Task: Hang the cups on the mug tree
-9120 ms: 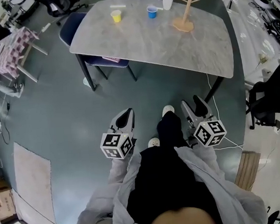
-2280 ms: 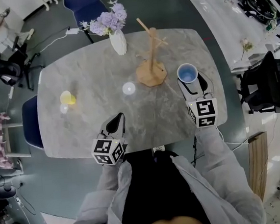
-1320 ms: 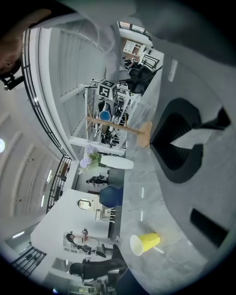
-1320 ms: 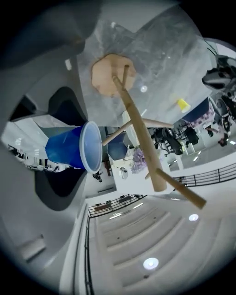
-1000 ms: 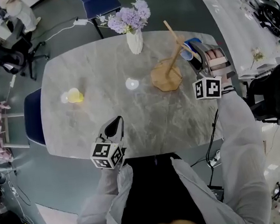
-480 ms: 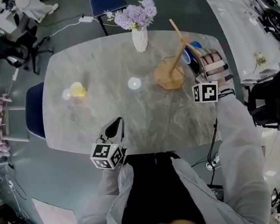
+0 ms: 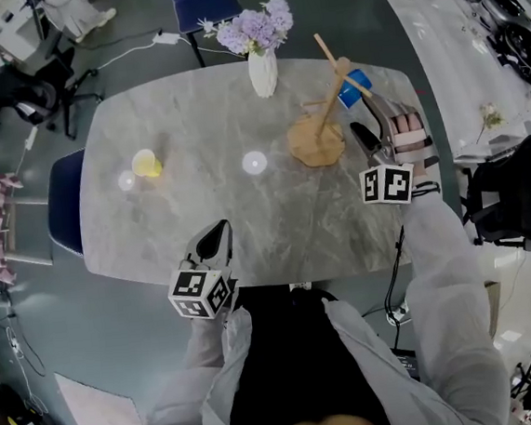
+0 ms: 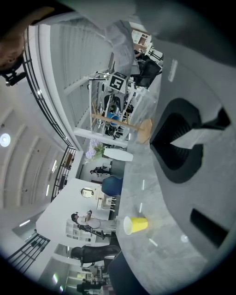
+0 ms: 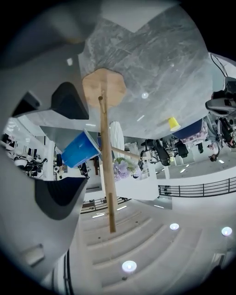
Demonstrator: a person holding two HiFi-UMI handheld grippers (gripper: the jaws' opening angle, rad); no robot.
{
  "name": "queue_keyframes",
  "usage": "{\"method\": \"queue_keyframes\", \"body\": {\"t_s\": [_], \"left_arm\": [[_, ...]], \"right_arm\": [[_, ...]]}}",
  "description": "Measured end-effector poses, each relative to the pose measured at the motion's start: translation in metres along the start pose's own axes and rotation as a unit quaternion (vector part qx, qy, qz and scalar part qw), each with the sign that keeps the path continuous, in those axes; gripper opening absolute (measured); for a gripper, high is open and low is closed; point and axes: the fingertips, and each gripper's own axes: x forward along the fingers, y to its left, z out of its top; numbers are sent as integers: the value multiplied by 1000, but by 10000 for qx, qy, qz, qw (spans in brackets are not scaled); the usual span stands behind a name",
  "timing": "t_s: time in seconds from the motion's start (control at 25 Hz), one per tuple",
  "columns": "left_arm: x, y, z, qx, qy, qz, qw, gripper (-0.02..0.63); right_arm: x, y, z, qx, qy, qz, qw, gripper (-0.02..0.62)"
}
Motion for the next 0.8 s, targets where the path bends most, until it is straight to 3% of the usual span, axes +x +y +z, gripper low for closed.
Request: {"method": "queue_keyframes", "body": {"t_s": [0.16, 0.28, 0.36, 0.48, 0.6, 0.8], "left_arm": [[-10, -14, -5, -16, -116, 77, 9999, 0], [-20, -24, -14, -35, -176, 118, 9998, 0], [-30, -29, -21, -77, -203, 170, 9996, 0], [-49, -31, -31, -145, -285, 360, 9988, 0], [-70, -31, -43, -216, -380, 607, 9972, 0], [-123, -13, -69, -482, -392, 1192, 9909, 0]], "right_arm": [[-34, -3, 2, 412, -24, -191, 9990, 393], [-62, -4, 12, 1316, -174, -188, 9910, 393], [-79, -1, 26, 2099, -383, -86, 9769, 391], [-97, 7, 56, 3237, -847, 191, 9422, 388], [-107, 22, 90, 4170, -1362, 613, 8965, 377], [-103, 57, 163, 5094, -1853, 1447, 8278, 374]]}}
